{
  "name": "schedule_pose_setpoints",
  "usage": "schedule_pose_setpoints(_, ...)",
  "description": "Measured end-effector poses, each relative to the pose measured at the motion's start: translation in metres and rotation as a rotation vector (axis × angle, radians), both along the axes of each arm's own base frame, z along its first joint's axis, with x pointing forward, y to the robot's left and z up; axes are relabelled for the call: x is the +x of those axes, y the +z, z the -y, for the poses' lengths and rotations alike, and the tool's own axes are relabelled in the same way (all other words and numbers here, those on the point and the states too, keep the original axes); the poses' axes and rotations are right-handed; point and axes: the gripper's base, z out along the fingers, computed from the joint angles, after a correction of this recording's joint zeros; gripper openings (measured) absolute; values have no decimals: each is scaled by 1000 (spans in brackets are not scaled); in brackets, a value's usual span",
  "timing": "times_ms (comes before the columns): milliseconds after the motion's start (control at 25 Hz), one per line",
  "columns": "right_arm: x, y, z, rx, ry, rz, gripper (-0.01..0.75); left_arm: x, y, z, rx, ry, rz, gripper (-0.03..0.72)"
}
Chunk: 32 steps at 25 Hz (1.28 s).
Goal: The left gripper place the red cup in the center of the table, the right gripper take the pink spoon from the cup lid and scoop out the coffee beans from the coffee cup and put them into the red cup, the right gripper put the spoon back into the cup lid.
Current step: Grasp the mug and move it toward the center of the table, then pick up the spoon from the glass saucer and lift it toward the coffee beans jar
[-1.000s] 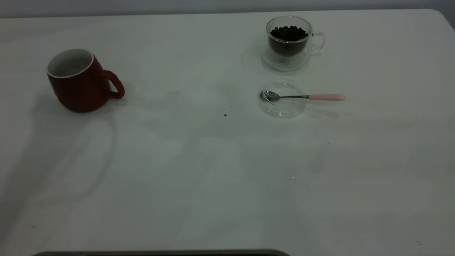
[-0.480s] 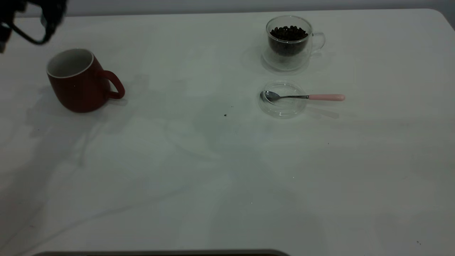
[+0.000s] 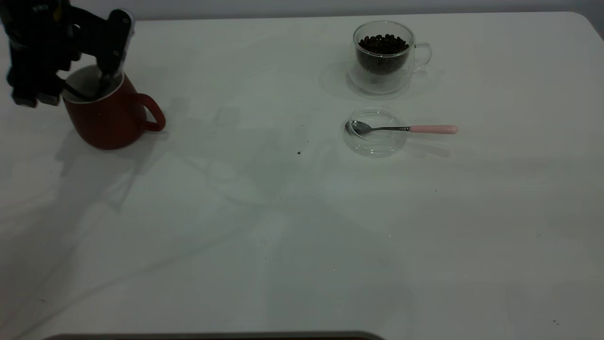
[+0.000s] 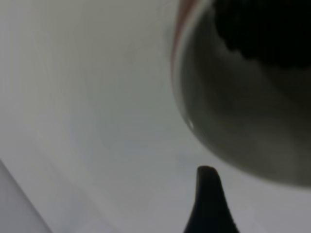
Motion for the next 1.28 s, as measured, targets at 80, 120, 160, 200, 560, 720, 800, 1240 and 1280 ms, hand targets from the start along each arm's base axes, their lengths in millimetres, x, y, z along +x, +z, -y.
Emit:
schedule_pose_setpoints(80, 0, 0, 0, 0, 0, 1, 560, 1, -4, 1, -25, 24, 14, 588)
schedule_pose_setpoints(120, 0, 0, 0, 0, 0, 1, 560, 1, -6, 2, -48, 42, 27, 588)
schedule_pose_setpoints(160, 0, 0, 0, 0, 0, 1, 560, 2, -8, 4, -76, 61, 42, 588)
schedule_pose_setpoints(200, 0, 0, 0, 0, 0, 1, 560, 2, -10, 7, -104, 77, 56, 588)
schedule_pose_setpoints(560, 0, 0, 0, 0, 0, 1, 560, -3, -14, 83, -311, 5, 135, 588)
schedule_pose_setpoints(720, 0, 0, 0, 0, 0, 1, 560, -15, -16, 127, -369, -92, 139, 588)
schedule_pose_setpoints(800, 0, 0, 0, 0, 0, 1, 560, -20, -15, 144, -398, -111, 143, 588)
schedule_pose_setpoints(1240, 0, 0, 0, 0, 0, 1, 560, -3, 42, 131, -392, 404, 306, 588)
schedule_pose_setpoints(1280, 0, 0, 0, 0, 0, 1, 560, 0, 55, 124, -385, 482, 339, 588)
